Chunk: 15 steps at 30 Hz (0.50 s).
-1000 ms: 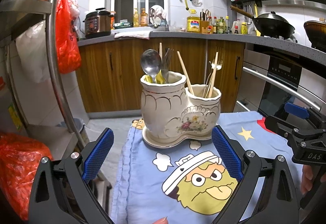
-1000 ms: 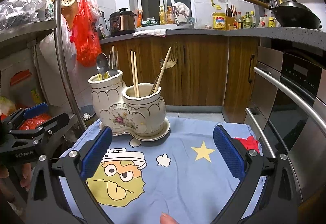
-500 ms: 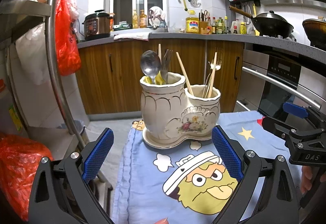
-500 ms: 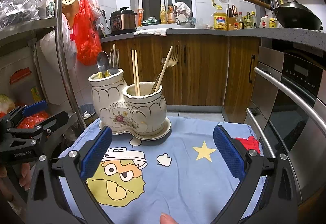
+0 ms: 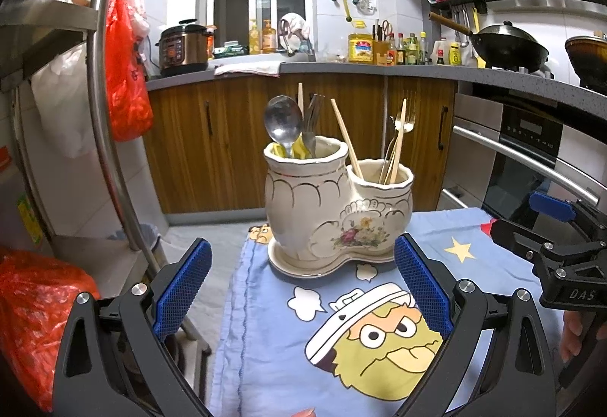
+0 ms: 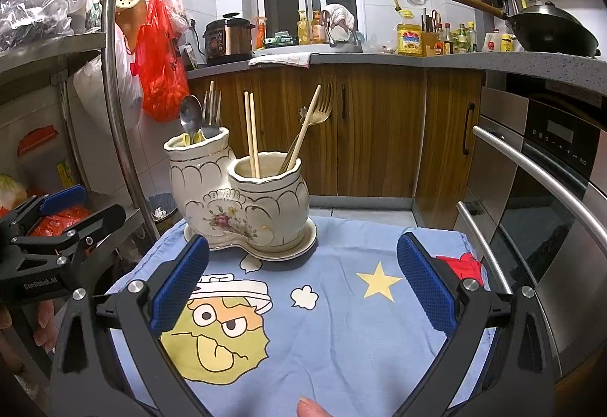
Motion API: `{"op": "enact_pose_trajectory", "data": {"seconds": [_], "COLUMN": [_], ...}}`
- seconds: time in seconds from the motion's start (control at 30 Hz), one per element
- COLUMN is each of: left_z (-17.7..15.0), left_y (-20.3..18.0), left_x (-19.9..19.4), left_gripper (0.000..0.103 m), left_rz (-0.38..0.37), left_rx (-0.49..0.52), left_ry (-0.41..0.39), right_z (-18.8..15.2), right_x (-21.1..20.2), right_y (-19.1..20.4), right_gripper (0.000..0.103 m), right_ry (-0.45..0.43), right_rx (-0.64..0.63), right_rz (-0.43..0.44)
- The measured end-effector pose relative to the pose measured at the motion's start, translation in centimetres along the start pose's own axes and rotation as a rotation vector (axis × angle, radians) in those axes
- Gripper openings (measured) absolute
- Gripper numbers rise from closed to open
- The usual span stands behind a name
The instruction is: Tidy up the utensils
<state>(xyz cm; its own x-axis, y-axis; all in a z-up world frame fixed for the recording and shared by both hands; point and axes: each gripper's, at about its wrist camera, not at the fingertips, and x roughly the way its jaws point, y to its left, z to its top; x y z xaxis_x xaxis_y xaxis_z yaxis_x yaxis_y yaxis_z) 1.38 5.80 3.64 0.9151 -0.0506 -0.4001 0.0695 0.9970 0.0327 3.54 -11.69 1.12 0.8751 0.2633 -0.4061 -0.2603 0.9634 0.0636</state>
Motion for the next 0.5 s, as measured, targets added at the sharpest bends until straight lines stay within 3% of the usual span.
{"op": "enact_pose_trajectory", "data": {"seconds": [0.5], "left_z": [0.12], "left_y": [0.11], "left_x": [0.32], "left_gripper": [0.097], "left_rz": [-0.005], "left_rx": [0.002], "left_ry": [0.013], "right_z": [0.18], "right_x": [-0.03], "right_y": [-0.04], "right_gripper": [0.098], "right_ry": [0.013], "right_rx": [-0.002], "right_rz": [0.000]}}
